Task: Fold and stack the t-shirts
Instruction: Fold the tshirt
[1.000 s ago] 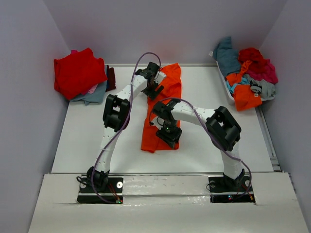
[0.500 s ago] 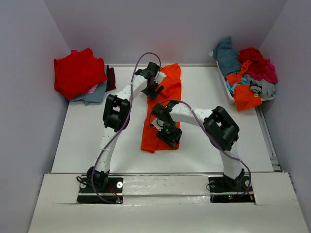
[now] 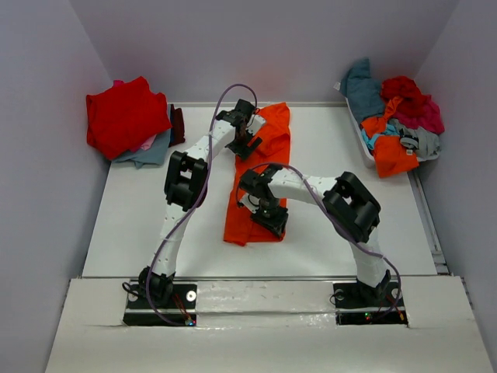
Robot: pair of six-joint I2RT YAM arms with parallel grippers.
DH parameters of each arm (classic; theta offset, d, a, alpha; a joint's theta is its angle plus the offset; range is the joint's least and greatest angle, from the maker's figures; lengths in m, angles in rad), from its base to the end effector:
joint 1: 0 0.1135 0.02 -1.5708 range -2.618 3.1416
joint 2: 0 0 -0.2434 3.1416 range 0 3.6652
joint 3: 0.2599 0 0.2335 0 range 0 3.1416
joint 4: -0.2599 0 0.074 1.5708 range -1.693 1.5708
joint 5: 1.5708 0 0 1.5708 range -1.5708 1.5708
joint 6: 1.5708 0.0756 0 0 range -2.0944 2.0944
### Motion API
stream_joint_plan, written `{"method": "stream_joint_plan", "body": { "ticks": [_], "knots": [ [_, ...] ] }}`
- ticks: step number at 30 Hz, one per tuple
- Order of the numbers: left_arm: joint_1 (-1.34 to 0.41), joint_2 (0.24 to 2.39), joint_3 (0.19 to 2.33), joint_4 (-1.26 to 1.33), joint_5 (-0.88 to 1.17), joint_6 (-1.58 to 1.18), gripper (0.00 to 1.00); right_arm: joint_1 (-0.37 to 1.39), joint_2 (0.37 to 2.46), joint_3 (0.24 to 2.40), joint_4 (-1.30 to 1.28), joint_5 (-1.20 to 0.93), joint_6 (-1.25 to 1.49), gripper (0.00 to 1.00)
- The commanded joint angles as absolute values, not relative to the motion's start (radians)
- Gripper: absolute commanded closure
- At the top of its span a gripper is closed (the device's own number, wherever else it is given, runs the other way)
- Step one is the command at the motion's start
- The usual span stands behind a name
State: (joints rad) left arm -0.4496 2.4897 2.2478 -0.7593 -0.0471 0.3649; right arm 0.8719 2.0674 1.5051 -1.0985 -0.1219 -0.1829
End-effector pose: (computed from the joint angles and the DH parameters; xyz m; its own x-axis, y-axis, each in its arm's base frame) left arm 0.4767 -0.2261 0.1395 -0.5617 0.6669 -0.4896 0.6548 0.7201 0.2295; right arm 0.2152 0.2704 0.1095 -0.4932 -0.8674 0.0664 -0.8568 0.4975 0.1354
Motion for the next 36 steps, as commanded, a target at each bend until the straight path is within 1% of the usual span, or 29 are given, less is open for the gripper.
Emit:
{"method": "stream_joint_plan", "body": {
  "ticks": [1,12,19,26,36],
  "knots": [
    [-0.442,2.496,2.207,-0.868,-0.049,0.387,0.08,0.884,2.026,1.479,-1.086,-0.101,-0.183,0.71],
    [-0.433,2.502,2.209,-0.871,-0.057,0.397,0.08,0.884,1.901,1.342,-1.088,-0.069,-0.196,0.74],
    [-0.423,2.511,2.209,-0.876,-0.063,0.394,0.08,0.884,1.849,1.313,-1.097,-0.046,-0.193,0.75],
    [-0.414,2.513,2.207,-0.877,-0.071,0.399,0.08,0.884,1.815,1.275,-1.107,-0.046,-0.199,0.75],
    [-0.405,2.520,2.207,-0.876,-0.072,0.400,0.08,0.884,1.807,1.250,-1.143,-0.098,-0.215,0.75]
  ]
}}
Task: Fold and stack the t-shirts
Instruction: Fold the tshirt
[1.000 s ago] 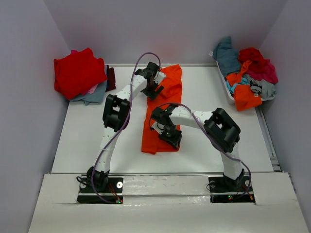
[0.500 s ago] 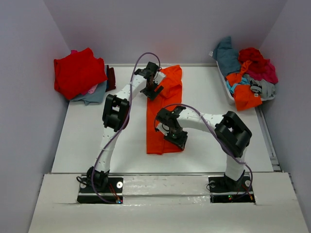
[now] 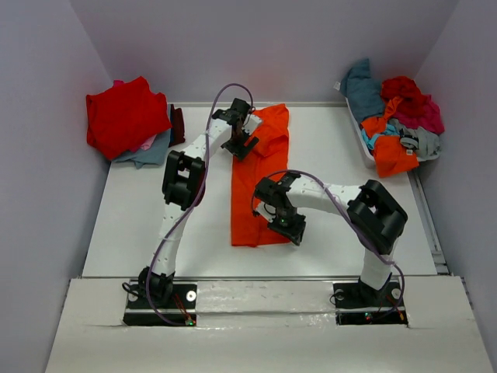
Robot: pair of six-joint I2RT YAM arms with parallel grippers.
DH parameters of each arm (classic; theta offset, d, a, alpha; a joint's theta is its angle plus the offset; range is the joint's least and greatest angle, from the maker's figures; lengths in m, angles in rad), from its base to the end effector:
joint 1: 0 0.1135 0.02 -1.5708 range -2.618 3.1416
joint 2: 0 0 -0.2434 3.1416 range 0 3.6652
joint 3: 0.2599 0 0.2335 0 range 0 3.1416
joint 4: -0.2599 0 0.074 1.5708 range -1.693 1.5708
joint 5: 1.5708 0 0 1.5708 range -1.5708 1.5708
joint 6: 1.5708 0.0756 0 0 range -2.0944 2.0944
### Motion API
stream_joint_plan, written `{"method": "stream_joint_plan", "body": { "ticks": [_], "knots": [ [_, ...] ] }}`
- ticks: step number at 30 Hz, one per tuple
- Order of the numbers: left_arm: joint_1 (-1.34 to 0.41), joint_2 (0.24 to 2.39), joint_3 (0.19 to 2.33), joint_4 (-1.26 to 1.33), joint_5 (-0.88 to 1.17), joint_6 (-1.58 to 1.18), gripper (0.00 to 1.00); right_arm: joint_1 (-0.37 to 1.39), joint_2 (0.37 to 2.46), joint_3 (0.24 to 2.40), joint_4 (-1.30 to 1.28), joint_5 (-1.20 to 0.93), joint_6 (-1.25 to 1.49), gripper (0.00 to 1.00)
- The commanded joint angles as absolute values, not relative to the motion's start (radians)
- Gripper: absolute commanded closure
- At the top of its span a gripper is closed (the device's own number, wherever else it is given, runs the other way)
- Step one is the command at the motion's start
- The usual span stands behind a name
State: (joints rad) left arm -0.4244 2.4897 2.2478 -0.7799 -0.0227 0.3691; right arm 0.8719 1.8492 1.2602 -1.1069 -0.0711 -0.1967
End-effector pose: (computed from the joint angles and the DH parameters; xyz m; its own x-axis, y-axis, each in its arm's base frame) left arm 0.4791 -0.2146 0.1378 -0.5804 0.6581 -0.4797 0.6543 0.7275 0.2063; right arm 0.1820 0.2249 0.1238 -0.4779 -0.8717 0.1086 -0.8680 0.4876 0.0935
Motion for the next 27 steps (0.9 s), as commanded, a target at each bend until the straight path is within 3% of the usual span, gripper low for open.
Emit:
{"method": "stream_joint_plan", "body": {
  "ticks": [1,11,18,27],
  "knots": [
    [-0.405,2.520,2.207,-0.876,-0.071,0.400,0.08,0.884,1.806,1.250,-1.141,-0.097,-0.215,0.75],
    [-0.405,2.522,2.212,-0.880,-0.066,0.400,0.08,0.884,1.844,1.389,-1.132,-0.037,-0.229,0.67],
    [-0.405,2.513,2.204,-0.880,-0.069,0.402,0.08,0.884,1.936,1.554,-1.151,-0.046,-0.213,0.66],
    [-0.405,2.525,2.212,-0.882,-0.068,0.400,0.08,0.884,2.008,1.604,-1.141,-0.098,-0.209,0.66]
  ]
}}
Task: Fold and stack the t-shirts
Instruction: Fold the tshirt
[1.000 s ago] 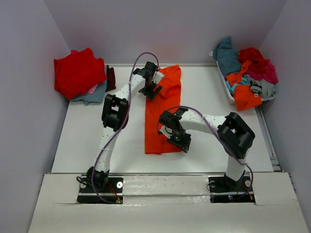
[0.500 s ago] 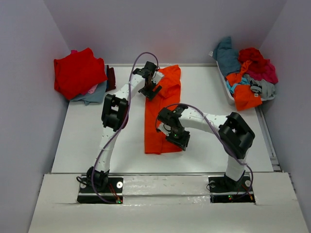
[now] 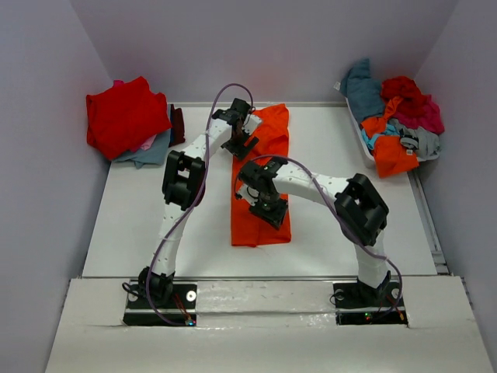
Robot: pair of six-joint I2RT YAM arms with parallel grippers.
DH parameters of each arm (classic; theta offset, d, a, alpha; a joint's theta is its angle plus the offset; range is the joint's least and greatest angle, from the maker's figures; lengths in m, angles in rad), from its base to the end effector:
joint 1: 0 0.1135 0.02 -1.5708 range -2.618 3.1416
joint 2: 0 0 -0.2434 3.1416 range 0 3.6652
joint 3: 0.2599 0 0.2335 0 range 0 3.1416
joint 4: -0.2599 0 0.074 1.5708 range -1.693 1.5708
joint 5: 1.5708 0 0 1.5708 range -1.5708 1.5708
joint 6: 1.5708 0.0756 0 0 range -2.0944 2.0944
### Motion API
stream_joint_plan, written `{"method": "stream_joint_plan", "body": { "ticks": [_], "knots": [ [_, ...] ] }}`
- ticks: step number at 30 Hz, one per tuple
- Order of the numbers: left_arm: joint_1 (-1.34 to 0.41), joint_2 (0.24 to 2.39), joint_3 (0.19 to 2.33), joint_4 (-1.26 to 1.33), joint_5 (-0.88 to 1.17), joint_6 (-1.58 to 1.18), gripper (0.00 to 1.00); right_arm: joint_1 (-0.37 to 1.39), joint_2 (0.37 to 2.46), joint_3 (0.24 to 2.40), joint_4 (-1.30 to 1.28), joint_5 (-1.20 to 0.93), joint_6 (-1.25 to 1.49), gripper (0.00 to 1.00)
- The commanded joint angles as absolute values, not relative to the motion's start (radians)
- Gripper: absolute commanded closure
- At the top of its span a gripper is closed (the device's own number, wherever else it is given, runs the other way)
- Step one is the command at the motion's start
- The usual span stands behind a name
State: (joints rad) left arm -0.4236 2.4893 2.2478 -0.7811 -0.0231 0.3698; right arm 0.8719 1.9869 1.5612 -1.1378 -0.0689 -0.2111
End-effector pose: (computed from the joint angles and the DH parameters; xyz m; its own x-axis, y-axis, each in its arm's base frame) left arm 0.4792 -0.2141 0.1379 -0.5809 0.6583 -0.4788 0.6541 0.7276 0.2067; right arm 0.2211 0.2711 0.1482 -0.4690 -0.8829 -0.0216 -0.8819 0.4668 0.0658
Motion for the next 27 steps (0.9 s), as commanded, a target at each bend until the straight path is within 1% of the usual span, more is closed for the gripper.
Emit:
{"method": "stream_joint_plan", "body": {
  "ticks": [1,10,27],
  "knots": [
    [-0.405,2.525,2.214,-0.882,-0.069,0.402,0.08,0.893,2.011,1.609,-1.143,-0.101,-0.210,0.65],
    [-0.405,2.542,2.233,-0.894,-0.071,0.403,0.08,0.933,2.059,1.667,-1.146,-0.118,-0.209,0.62],
    [-0.405,2.540,2.230,-0.894,-0.071,0.405,0.08,0.989,2.108,1.692,-1.140,-0.147,-0.206,0.62]
  ]
}}
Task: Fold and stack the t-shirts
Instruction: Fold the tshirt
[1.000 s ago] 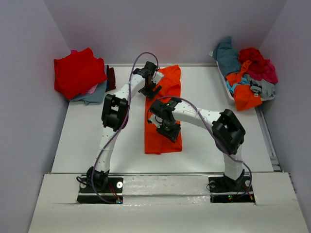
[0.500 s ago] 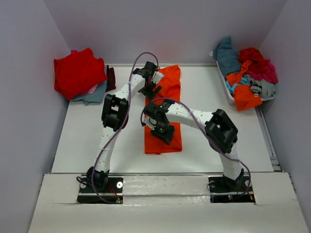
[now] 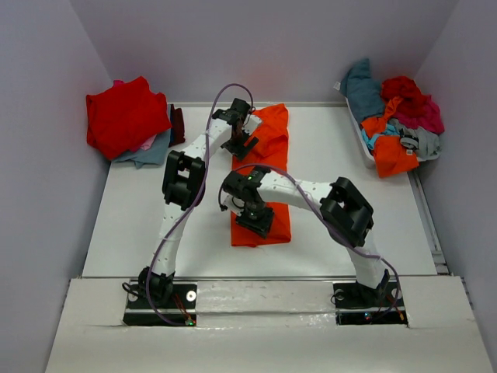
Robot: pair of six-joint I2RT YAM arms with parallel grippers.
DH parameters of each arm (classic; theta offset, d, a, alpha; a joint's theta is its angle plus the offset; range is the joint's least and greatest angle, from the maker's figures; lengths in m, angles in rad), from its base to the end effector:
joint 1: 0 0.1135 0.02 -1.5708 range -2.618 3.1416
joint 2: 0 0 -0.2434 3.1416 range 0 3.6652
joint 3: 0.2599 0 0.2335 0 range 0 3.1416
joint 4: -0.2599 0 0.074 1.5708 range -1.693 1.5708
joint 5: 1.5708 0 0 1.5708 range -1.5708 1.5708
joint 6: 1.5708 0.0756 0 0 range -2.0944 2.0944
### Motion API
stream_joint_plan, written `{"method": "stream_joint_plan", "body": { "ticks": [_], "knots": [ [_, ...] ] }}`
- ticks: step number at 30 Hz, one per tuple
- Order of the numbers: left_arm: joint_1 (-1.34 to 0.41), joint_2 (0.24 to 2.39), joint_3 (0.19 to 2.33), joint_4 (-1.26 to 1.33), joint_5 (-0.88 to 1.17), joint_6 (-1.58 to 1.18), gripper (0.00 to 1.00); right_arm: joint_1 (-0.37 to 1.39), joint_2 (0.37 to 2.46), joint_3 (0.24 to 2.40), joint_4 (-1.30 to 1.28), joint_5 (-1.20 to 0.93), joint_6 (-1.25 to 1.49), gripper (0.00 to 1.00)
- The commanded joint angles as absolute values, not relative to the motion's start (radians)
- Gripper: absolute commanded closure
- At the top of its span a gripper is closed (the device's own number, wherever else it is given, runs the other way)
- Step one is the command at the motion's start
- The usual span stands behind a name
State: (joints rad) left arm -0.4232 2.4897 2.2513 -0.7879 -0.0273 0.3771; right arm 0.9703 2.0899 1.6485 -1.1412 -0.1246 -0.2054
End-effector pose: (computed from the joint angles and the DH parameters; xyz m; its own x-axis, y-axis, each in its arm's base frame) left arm 0.4790 -0.2135 0.1382 -0.5787 0.6644 -0.4730 0.6569 0.7234 0.2124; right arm 0.2006 0.3095 0.1337 -0.3863 -0.9223 -0.0138 -0.9159 0.3818 0.1241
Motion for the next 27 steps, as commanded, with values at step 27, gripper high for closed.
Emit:
{"method": "stream_joint_plan", "body": {
  "ticks": [27],
  "knots": [
    [-0.396,2.526,2.204,-0.900,-0.064,0.405,0.08,0.980,2.098,1.615,-1.017,-0.069,-0.203,0.61]
  ]
}}
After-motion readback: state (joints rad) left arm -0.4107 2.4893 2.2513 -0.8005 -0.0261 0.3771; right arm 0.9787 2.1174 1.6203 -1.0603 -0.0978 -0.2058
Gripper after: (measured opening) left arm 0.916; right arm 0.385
